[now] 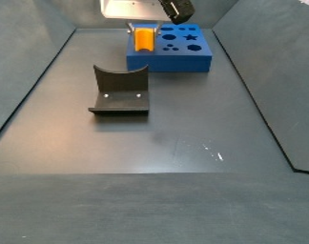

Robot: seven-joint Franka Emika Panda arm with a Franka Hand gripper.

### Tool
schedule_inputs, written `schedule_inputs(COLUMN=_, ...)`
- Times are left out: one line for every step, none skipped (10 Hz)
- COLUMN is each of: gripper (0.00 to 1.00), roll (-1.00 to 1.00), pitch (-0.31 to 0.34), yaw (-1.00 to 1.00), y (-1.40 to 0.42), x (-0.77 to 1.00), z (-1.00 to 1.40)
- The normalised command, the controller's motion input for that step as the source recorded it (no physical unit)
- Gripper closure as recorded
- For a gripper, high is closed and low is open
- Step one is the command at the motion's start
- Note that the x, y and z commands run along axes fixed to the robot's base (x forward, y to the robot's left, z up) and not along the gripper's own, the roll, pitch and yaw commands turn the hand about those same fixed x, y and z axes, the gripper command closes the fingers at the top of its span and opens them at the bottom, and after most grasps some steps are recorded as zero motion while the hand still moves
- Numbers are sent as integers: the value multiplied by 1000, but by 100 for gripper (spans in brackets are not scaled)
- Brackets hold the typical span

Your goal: Insert the arch object.

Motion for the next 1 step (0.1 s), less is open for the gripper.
schedule_inputs(gripper=100, roll=0, pitch=1, yaw=0, y=0, x=0, z=0)
